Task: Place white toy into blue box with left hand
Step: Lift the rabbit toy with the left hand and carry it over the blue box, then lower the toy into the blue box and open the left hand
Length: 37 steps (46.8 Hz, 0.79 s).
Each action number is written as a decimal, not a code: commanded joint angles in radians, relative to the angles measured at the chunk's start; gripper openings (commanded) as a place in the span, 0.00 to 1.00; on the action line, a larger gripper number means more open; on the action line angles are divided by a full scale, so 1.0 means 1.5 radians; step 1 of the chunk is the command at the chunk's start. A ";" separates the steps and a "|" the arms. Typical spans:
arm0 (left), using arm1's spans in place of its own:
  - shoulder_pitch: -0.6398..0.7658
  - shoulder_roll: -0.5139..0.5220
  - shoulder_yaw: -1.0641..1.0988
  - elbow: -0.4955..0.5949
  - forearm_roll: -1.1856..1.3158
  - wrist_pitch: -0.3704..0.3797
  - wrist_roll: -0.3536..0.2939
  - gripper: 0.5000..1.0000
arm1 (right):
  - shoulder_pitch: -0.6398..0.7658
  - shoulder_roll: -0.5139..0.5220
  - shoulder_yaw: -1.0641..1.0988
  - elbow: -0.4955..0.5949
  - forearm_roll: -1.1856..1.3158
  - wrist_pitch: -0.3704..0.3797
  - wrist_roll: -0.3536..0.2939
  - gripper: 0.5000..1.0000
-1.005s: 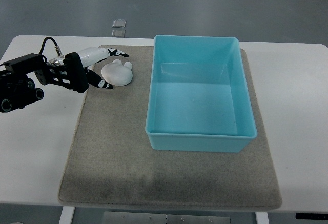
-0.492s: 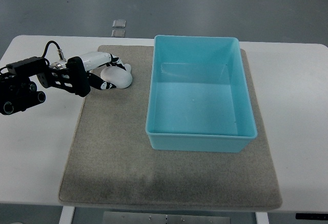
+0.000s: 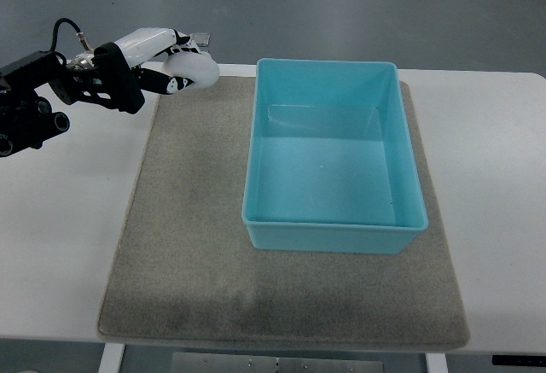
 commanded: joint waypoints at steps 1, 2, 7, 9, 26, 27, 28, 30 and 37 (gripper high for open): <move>-0.024 -0.001 -0.021 -0.013 0.000 0.001 -0.003 0.00 | 0.000 0.000 0.000 0.000 -0.001 0.000 0.000 0.87; -0.028 -0.002 -0.023 -0.020 0.001 0.001 -0.002 0.00 | 0.000 0.000 0.000 0.000 -0.001 0.000 0.000 0.87; -0.054 -0.010 -0.025 -0.074 0.005 0.001 -0.003 0.00 | 0.000 0.000 0.000 0.000 0.000 0.000 0.000 0.87; -0.056 -0.016 -0.025 -0.095 0.006 0.001 -0.003 0.00 | 0.000 0.000 0.000 0.000 0.000 0.000 0.000 0.87; -0.019 -0.110 -0.014 -0.173 0.029 0.000 -0.002 0.00 | 0.000 0.000 0.000 0.000 0.000 0.000 0.000 0.87; -0.015 -0.113 -0.013 -0.173 0.031 0.000 -0.002 0.00 | 0.000 0.000 0.000 0.000 0.000 0.000 0.000 0.87; -0.012 -0.116 -0.013 -0.173 0.034 -0.001 -0.002 0.00 | 0.000 0.000 0.000 0.000 0.000 0.000 0.000 0.87; -0.006 -0.123 -0.010 -0.172 0.039 -0.001 -0.002 0.00 | 0.000 0.000 0.000 0.000 0.000 0.000 0.000 0.87; -0.005 -0.139 0.045 -0.166 0.050 -0.001 0.000 0.00 | 0.000 0.000 0.000 0.000 0.000 0.000 0.000 0.87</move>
